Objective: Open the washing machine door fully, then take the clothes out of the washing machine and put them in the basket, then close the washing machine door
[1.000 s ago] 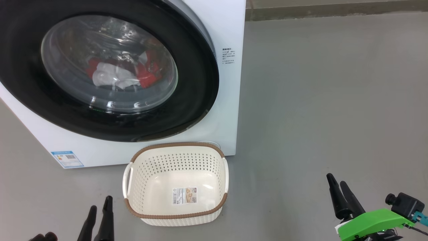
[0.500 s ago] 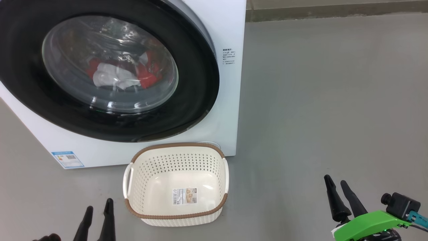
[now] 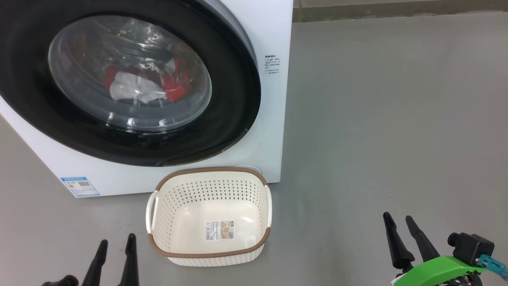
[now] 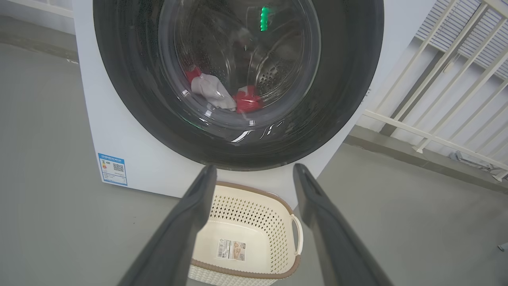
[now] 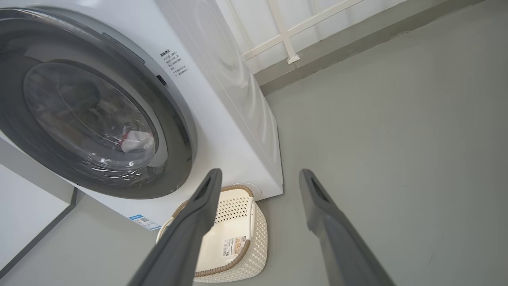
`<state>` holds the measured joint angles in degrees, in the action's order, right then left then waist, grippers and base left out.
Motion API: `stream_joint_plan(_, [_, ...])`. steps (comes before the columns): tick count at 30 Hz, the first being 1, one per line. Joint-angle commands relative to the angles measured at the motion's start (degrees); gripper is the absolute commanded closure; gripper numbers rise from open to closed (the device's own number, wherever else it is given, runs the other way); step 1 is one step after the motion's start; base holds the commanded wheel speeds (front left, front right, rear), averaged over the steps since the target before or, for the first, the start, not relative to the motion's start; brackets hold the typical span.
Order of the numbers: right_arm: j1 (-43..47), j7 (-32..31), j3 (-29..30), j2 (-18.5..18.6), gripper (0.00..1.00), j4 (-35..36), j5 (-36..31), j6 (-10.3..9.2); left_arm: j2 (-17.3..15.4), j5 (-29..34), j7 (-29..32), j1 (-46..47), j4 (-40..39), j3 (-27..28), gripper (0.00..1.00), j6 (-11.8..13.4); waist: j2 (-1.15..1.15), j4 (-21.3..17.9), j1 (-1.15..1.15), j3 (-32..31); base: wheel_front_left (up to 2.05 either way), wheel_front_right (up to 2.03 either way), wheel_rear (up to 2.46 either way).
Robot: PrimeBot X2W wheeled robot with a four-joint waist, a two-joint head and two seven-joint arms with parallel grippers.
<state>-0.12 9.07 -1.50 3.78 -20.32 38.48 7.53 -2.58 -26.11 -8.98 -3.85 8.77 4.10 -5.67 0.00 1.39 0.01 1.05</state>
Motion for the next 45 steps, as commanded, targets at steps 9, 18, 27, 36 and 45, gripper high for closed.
stream_joint_plan(9, [-0.4, 2.2, -1.3, 1.0, 0.0, 1.4, -6.0, -0.04, -0.7, 7.1, -2.3, -0.4, -1.5, 2.0, 0.0, -1.2, 0.0, -0.2, 0.0, 0.0, 0.0, 0.0, 0.0])
stream_joint_plan(18, [0.2, 3.7, -1.6, 1.1, 0.0, 1.0, -10.8, -0.04, -0.7, 13.0, -3.8, -0.7, -1.1, 2.2, 0.0, -1.6, 0.0, -0.2, 0.0, 0.2, 0.0, 0.0, 0.0])
stream_joint_plan(27, [0.8, 5.1, -1.7, 1.2, 0.0, 0.4, -15.3, -0.04, -0.7, 17.7, -5.2, -1.1, -0.9, 2.4, 0.0, -1.7, 0.0, -0.1, 0.0, 0.3, 0.0, 0.0, 0.0])
stream_joint_plan(36, [1.1, 5.9, -0.3, 1.5, 0.0, 0.0, -17.9, -0.04, -0.8, 18.5, -6.0, -1.3, -0.5, 1.0, 0.0, -1.8, 0.0, -0.1, 0.0, 0.2, 0.0, 0.0, 0.0])
stream_joint_plan(45, [2.1, 5.9, 1.2, 1.3, 0.0, 0.3, -17.5, -0.04, -1.2, 15.4, -6.0, -1.2, 0.5, 1.2, 0.0, -1.8, 0.0, -0.2, 0.0, 0.0, 0.0, 0.0, 0.0])
